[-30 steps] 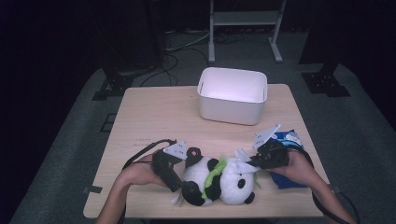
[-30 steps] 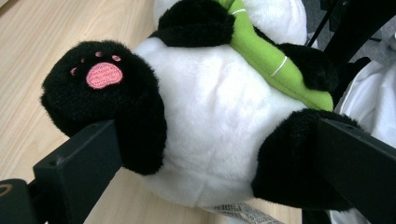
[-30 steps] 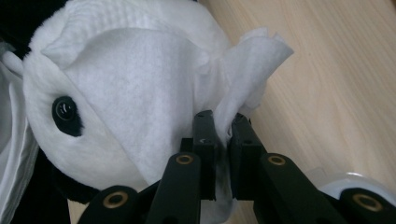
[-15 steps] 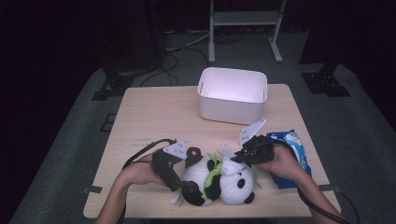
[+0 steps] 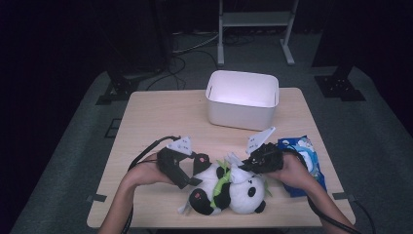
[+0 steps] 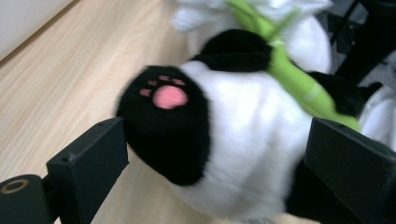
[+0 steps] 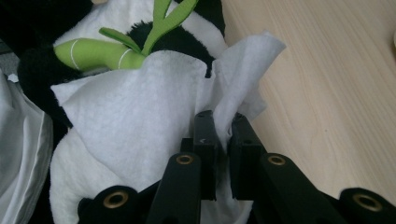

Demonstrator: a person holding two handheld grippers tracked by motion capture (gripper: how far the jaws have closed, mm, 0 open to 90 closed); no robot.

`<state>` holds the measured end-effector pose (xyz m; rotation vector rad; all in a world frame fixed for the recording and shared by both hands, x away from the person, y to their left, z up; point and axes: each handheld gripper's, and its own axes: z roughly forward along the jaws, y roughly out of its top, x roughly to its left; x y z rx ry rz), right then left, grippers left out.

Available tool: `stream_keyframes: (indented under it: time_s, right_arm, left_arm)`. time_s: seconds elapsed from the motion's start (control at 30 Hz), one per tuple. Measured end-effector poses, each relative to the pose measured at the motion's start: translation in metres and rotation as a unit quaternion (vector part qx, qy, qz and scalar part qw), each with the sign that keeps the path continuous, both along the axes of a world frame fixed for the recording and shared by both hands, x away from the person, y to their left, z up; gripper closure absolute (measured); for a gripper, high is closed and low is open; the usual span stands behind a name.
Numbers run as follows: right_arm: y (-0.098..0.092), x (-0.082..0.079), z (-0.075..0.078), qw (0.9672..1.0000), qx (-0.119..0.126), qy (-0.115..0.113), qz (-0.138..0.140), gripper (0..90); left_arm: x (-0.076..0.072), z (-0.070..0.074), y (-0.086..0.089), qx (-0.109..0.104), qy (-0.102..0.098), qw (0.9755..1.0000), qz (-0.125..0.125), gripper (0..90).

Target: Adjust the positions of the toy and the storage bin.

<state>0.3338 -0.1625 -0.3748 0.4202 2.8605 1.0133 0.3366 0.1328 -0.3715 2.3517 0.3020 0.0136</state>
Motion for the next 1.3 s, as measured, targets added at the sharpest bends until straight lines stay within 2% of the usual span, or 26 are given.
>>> stream_keyframes:
  time_s: [0.07, 0.2, 0.27, 0.37, 0.5, 0.57, 0.63, 0.67, 0.73, 0.8, 0.87, 1.0, 1.13, 1.2, 1.3]
  right_arm:
    - [0.0, 0.0, 0.0, 1.0, 0.0, 0.0, 0.003, 82.5]
    - [0.0, 0.0, 0.0, 1.0, 0.001, 0.0, 0.002, 82.5]
    - [0.0, 0.002, -0.001, 1.0, -0.001, -0.004, 0.003, 82.5]
    - [0.0, 0.006, -0.001, 1.0, -0.002, 0.001, -0.001, 82.5]
    - [0.001, 0.013, 0.001, 1.0, 0.001, 0.003, -0.005, 82.5]
    - [0.003, 0.017, 0.003, 1.0, 0.005, 0.004, -0.007, 82.5]
    - [0.005, 0.021, 0.005, 0.9999, 0.008, 0.004, -0.01, 82.5]
    - [0.007, 0.023, 0.008, 0.9999, 0.006, 0.0, -0.011, 82.5]
    - [0.009, 0.026, 0.012, 0.9999, 0.005, -0.006, -0.014, 82.5]
    - [0.009, 0.031, 0.017, 0.9997, 0.015, -0.008, -0.017, 82.5]
    - [0.01, 0.035, 0.021, 0.9993, 0.03, -0.006, -0.022, 82.4]
    - [0.016, 0.035, 0.016, 0.9991, 0.038, 0.012, -0.01, 82.6]
    - [0.025, 0.028, 0.009, 0.999, 0.038, 0.021, 0.008, 83.0]
    - [0.028, 0.024, 0.008, 0.9992, 0.033, 0.02, 0.013, 83.0]
    - [0.029, 0.019, 0.009, 0.9993, 0.027, 0.02, 0.017, 83.2]
  left_arm:
    - [0.006, -0.004, -0.002, 0.0, 0.009, 1.0, 0.004, 5.2]
    - [0.017, -0.015, -0.01, 0.005, 0.038, 0.9993, -0.001, 14.9]
    - [0.021, -0.015, -0.011, -0.006, 0.043, 0.999, 0.013, 26.3]
    - [0.027, -0.013, -0.01, -0.013, 0.025, 0.9993, 0.026, 53.2]
    - [0.029, -0.011, -0.013, -0.021, -0.001, 0.9993, 0.03, 58.9]
    - [0.031, -0.007, -0.014, -0.03, -0.013, 0.9989, 0.033, 59.4]
    - [0.033, 0.001, -0.016, -0.035, -0.035, 0.9979, 0.042, 59.6]
    - [0.033, 0.001, -0.016, -0.035, -0.035, 0.9979, 0.042, 59.7]
    - [0.035, 0.013, -0.016, -0.034, -0.065, 0.9961, 0.05, 59.7]
    - [0.033, 0.022, -0.013, -0.036, -0.084, 0.9945, 0.051, 59.6]
    - [0.03, 0.026, -0.009, -0.035, -0.09, 0.9939, 0.053, 59.2]
    - [0.024, 0.018, -0.001, -0.031, -0.08, 0.995, 0.052, 57.0]
    - [0.021, 0.008, 0.009, -0.04, -0.05, 0.9965, 0.053, 51.2]
    - [0.021, 0.006, 0.013, -0.049, -0.027, 0.9972, 0.05, 43.4]
    - [0.02, 0.001, 0.012, -0.041, -0.001, 0.9981, 0.046, 26.1]
